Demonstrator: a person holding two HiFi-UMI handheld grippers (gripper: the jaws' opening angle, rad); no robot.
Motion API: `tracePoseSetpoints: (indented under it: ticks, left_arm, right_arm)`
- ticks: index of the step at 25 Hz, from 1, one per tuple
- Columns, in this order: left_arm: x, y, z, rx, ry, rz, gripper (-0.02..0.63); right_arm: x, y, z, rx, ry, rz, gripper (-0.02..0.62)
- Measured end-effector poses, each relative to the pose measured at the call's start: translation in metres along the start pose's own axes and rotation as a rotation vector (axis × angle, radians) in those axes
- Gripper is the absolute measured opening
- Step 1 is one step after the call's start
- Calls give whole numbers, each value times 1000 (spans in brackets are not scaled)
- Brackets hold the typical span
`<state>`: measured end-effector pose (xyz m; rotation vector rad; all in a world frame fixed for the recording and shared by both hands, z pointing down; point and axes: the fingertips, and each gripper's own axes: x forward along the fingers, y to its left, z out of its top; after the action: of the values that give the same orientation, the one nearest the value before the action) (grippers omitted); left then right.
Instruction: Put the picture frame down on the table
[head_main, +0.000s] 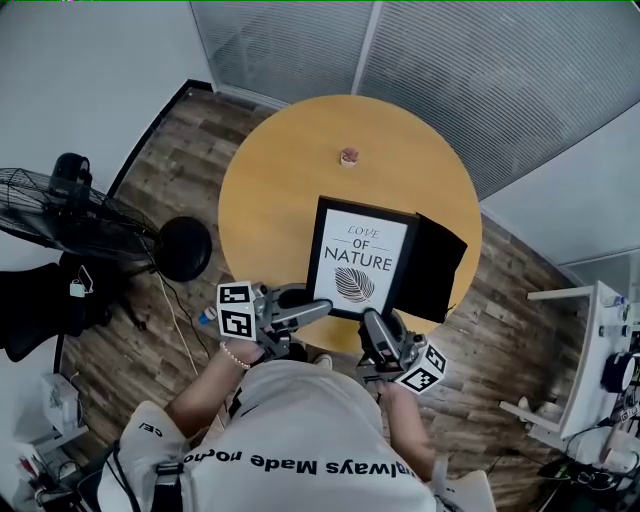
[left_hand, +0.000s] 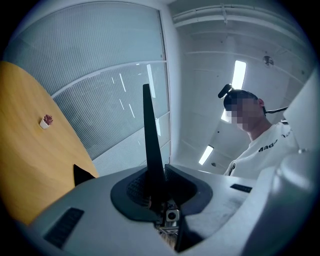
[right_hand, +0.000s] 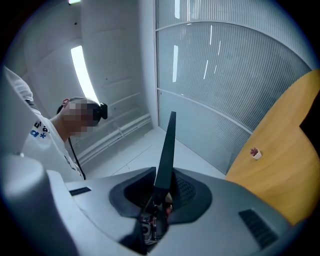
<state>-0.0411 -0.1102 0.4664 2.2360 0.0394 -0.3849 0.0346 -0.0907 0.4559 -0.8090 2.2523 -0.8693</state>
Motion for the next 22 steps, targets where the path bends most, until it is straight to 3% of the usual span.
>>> tracePoseSetpoints:
  ticks: [9,22]
  left_arm:
    - [-1,3,-2,3,25,17,69]
    - [5,36,-23,-43,86,132,77]
  right_arm:
    - [-2,-2,-3,-8,-10,-20,83]
    - [-17,-35,-12,21,-1,-109,84]
